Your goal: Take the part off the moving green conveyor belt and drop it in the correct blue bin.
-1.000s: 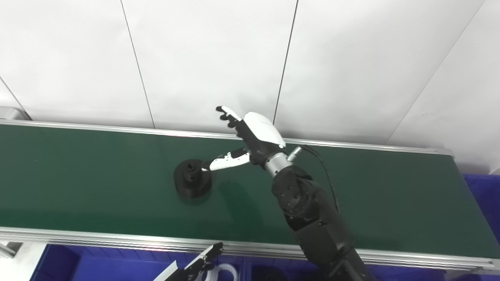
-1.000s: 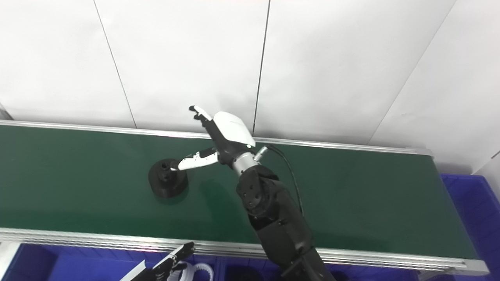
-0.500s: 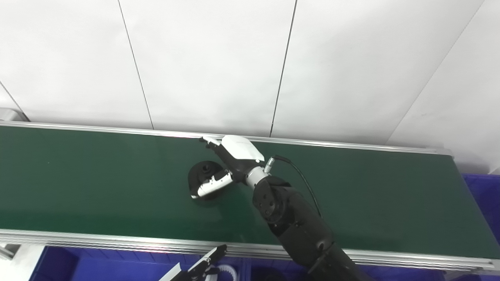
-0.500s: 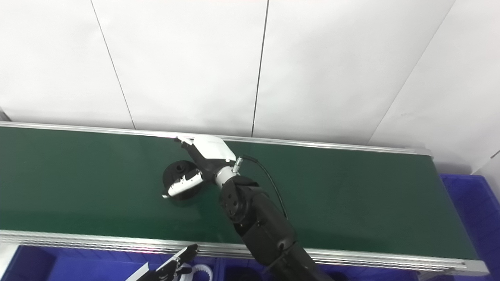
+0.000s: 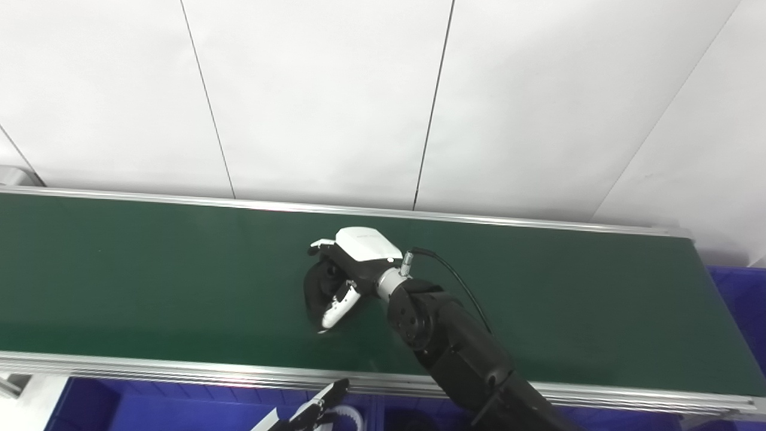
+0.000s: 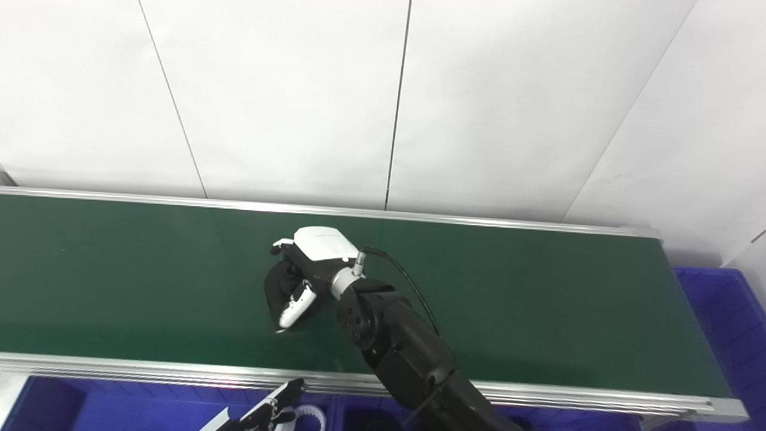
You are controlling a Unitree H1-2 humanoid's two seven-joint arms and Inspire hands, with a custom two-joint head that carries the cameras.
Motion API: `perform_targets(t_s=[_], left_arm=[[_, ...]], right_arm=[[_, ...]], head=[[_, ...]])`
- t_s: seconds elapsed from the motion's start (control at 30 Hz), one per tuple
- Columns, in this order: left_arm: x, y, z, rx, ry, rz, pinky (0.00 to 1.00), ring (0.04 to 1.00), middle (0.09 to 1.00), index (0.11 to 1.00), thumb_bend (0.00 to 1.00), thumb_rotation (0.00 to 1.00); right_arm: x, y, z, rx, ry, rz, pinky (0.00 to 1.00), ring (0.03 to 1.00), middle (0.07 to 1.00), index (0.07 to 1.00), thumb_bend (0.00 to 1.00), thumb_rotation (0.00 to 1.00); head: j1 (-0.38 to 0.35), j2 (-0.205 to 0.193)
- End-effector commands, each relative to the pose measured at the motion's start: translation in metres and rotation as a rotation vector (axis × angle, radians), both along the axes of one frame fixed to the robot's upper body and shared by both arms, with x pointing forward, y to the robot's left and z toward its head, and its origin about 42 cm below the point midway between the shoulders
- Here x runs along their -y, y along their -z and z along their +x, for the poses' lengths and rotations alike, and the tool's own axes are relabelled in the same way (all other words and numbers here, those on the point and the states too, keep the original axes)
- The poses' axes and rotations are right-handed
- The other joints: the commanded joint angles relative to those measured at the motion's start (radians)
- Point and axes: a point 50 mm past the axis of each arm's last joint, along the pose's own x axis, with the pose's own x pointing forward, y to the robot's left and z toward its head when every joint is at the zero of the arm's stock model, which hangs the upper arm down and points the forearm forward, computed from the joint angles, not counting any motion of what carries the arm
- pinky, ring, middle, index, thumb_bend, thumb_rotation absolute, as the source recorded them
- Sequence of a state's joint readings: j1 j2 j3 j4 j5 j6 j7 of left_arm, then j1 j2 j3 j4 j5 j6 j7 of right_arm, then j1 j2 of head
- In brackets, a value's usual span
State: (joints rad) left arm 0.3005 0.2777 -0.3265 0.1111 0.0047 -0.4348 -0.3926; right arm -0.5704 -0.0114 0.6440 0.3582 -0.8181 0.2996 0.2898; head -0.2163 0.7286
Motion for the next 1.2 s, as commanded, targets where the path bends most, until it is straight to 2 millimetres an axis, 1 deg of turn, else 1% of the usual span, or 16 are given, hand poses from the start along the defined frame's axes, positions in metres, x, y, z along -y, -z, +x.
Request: perform_targets(t_s=[0.0, 0.03, 0.13, 0.2, 0.3, 0.37, 0.57, 0.6, 0.67, 0.73, 0.83, 0.93, 0.97, 1.03, 1.07, 1.17], left_arm=[[0.001, -0.010, 0.002, 0.052, 0.005, -0.038, 0.92, 1.000, 1.000, 1.000, 0.85, 0.27], [0.001, -0.009, 0.002, 0.049, 0.005, -0.046, 0.90, 1.000, 1.000, 1.000, 0.86, 0.27], [0.000, -0.010, 0.003, 0.050, 0.007, -0.045, 0.88, 1.000, 1.000, 1.000, 0.85, 0.27], [-0.001, -0.010, 0.003, 0.055, 0.006, -0.035, 0.87, 1.000, 1.000, 1.000, 0.85, 0.27], [-0.002, -0.011, 0.002, 0.063, 0.000, -0.023, 0.85, 1.000, 1.000, 1.000, 0.86, 0.29], [-0.002, -0.012, 0.001, 0.067, -0.003, -0.022, 0.85, 1.000, 1.000, 1.000, 0.86, 0.29], [-0.002, -0.015, 0.001, 0.084, 0.006, 0.000, 0.88, 1.000, 1.000, 1.000, 0.85, 0.31], [-0.002, -0.016, 0.002, 0.096, 0.010, 0.017, 0.92, 1.000, 1.000, 1.000, 0.84, 0.33], [-0.002, -0.018, 0.002, 0.112, 0.014, 0.035, 0.94, 1.000, 1.000, 1.000, 0.84, 0.34], [-0.002, -0.020, 0.001, 0.118, 0.015, 0.035, 0.97, 1.000, 1.000, 1.000, 0.84, 0.34], [-0.001, -0.023, 0.000, 0.128, 0.019, 0.031, 0.93, 1.000, 1.000, 1.000, 0.84, 0.34], [-0.001, -0.027, 0.001, 0.142, 0.026, 0.032, 0.91, 1.000, 1.000, 1.000, 0.84, 0.34], [0.000, -0.028, 0.001, 0.148, 0.029, 0.035, 0.92, 1.000, 1.000, 1.000, 0.85, 0.35], [0.001, -0.031, 0.002, 0.155, 0.030, 0.022, 0.92, 1.000, 1.000, 1.000, 0.85, 0.35], [0.002, -0.032, 0.002, 0.157, 0.030, 0.015, 0.90, 1.000, 1.000, 1.000, 0.85, 0.34], [0.004, -0.035, 0.002, 0.159, 0.031, -0.011, 0.91, 1.000, 1.000, 1.000, 0.85, 0.33]], right_arm=[[-0.005, -0.010, 0.005, 0.033, -0.005, 0.012, 0.35, 0.434, 0.527, 0.692, 0.54, 0.00], [-0.004, -0.009, 0.004, 0.043, -0.004, 0.016, 0.34, 0.412, 0.507, 0.620, 0.53, 0.00], [-0.002, -0.007, 0.003, 0.075, -0.001, 0.027, 0.35, 0.413, 0.499, 0.533, 0.52, 0.00], [-0.001, -0.007, 0.002, 0.086, 0.003, 0.037, 0.35, 0.412, 0.500, 0.519, 0.52, 0.00], [0.001, -0.008, 0.001, 0.109, 0.005, 0.036, 0.27, 0.389, 0.465, 0.529, 0.51, 0.00], [0.003, -0.012, -0.001, 0.135, 0.005, 0.056, 0.25, 0.389, 0.461, 0.525, 0.51, 0.00], [0.011, -0.033, -0.015, 0.218, 0.008, 0.138, 0.34, 0.423, 0.503, 0.502, 0.52, 0.00], [0.014, -0.040, -0.020, 0.235, 0.010, 0.153, 0.35, 0.428, 0.520, 0.490, 0.52, 0.00], [0.021, -0.053, -0.029, 0.262, 0.012, 0.176, 0.36, 0.431, 0.529, 0.483, 0.52, 0.00], [0.030, -0.067, -0.041, 0.291, 0.021, 0.203, 0.31, 0.413, 0.527, 0.495, 0.52, 0.00], [0.048, -0.087, -0.063, 0.350, 0.049, 0.242, 0.33, 0.410, 0.542, 0.497, 0.51, 0.00], [0.069, -0.104, -0.085, 0.371, 0.106, 0.259, 0.31, 0.400, 0.533, 0.512, 0.51, 0.00], [0.075, -0.108, -0.090, 0.373, 0.118, 0.262, 0.31, 0.389, 0.515, 0.526, 0.51, 0.00], [0.090, -0.115, -0.105, 0.388, 0.149, 0.287, 0.30, 0.379, 0.497, 0.536, 0.51, 0.00], [0.097, -0.118, -0.112, 0.395, 0.159, 0.298, 0.29, 0.374, 0.486, 0.540, 0.51, 0.00], [0.114, -0.120, -0.129, 0.404, 0.171, 0.313, 0.29, 0.377, 0.492, 0.531, 0.51, 0.00]], head=[[-0.002, 0.001], [-0.002, 0.001], [-0.006, 0.005], [-0.006, 0.008], [-0.007, 0.011], [-0.008, 0.016], [-0.011, 0.030], [-0.012, 0.039], [-0.012, 0.051], [-0.013, 0.064], [-0.015, 0.082], [-0.010, 0.108], [-0.010, 0.108], [-0.010, 0.132], [-0.010, 0.138], [-0.006, 0.162]])
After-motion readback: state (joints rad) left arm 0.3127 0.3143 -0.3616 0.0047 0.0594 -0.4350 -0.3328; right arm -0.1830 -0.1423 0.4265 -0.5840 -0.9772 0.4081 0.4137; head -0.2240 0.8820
